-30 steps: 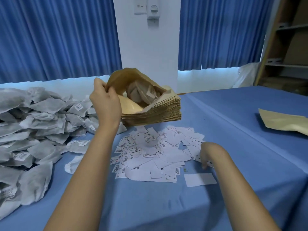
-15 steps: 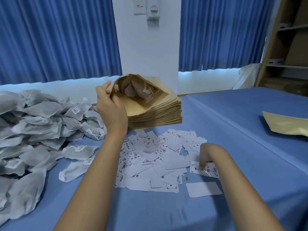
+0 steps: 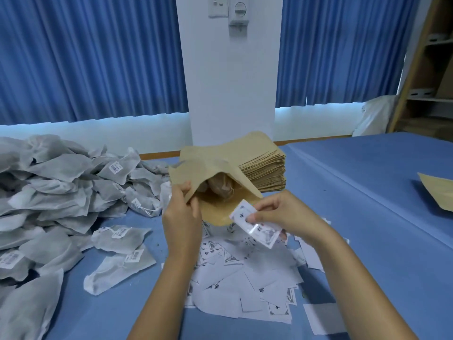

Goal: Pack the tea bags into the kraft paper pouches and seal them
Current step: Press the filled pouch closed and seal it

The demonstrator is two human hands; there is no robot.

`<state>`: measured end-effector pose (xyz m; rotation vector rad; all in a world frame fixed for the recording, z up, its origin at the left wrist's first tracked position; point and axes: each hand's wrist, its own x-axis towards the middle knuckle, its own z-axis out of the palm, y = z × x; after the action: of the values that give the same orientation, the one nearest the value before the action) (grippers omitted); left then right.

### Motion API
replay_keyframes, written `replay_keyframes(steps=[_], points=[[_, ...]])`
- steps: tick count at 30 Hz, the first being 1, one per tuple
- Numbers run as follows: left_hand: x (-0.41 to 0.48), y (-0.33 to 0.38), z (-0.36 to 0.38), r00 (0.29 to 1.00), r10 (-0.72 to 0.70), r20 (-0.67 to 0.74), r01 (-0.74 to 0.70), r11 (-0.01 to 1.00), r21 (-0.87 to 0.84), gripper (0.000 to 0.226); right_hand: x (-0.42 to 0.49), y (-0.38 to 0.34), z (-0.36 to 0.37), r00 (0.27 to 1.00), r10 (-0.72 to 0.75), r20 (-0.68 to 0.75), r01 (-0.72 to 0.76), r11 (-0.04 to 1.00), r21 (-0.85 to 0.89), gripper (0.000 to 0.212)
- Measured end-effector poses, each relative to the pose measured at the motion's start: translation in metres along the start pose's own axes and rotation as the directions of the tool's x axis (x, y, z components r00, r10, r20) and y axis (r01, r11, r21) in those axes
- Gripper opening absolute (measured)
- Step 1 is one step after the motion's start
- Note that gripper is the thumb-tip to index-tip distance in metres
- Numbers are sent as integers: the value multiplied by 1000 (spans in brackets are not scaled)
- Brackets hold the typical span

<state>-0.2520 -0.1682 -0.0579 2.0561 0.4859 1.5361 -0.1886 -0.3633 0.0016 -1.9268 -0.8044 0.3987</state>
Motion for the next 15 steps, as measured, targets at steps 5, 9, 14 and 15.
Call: replay_keyframes(steps=[5, 9, 14, 15], points=[[-8, -2, -2, 999, 48, 12, -47, 993, -109, 18, 38, -7, 46, 982, 43, -184, -18, 990, 137, 24], [-15, 1, -1, 998, 57, -5, -57, 988, -143, 16, 78, -18, 71, 939, 234, -251, -108, 896, 431, 23], [-18, 11, -5, 995, 7, -100, -33, 966, -255, 18, 103, -18, 97, 929, 71, -363, -67, 997, 21, 30], [-18, 10, -6, 995, 2, -103, -29, 965, -259, 13, 104, -20, 98, 937, 38, -348, -124, 966, -226, 37]])
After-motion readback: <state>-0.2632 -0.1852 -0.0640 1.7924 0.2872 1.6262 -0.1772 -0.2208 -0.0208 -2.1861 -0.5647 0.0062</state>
